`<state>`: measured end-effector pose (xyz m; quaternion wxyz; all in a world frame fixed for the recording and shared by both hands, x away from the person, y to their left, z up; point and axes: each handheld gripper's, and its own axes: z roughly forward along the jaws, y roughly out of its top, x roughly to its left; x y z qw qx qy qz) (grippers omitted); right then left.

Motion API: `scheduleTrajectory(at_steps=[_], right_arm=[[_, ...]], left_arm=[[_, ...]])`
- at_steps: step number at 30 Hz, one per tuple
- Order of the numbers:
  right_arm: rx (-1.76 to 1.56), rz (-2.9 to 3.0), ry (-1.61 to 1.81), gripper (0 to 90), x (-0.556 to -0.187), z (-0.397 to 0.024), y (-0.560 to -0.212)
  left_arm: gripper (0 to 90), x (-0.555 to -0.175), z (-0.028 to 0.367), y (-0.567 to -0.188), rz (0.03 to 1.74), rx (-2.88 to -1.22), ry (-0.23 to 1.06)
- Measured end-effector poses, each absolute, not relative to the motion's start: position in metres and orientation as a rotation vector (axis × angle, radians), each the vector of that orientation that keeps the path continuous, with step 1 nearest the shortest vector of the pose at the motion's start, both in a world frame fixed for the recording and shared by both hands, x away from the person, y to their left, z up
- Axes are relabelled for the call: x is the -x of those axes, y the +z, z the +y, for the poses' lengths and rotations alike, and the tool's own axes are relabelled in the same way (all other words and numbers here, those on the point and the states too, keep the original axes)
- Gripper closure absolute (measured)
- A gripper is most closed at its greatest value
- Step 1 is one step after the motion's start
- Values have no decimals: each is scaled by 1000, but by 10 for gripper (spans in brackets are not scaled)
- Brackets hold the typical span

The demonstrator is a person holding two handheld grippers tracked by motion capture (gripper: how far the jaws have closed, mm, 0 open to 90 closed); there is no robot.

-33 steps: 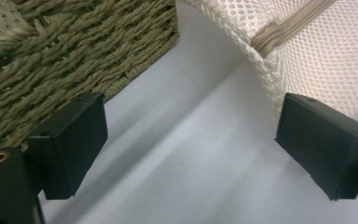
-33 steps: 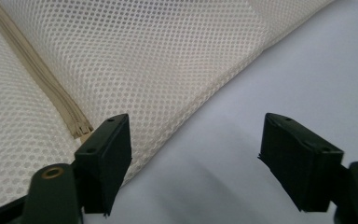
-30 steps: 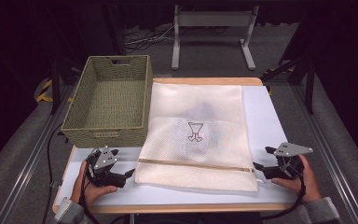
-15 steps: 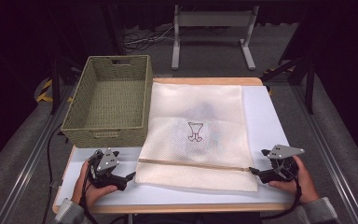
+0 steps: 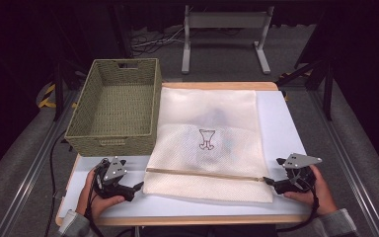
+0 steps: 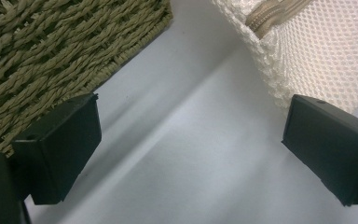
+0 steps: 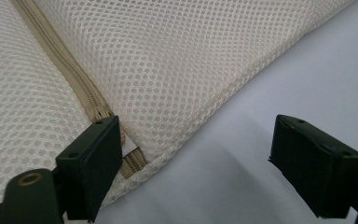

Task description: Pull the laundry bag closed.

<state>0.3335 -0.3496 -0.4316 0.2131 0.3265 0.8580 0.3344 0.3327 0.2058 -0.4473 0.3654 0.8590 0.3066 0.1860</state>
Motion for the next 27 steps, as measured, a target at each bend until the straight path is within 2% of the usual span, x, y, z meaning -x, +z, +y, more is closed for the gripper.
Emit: scheduleTrajectory(at_steps=[27], right_arm=[[-898, 2373, 939, 165, -333, -347, -431]], left_arm=[[48, -335, 206, -448, 789, -2208, 466]])
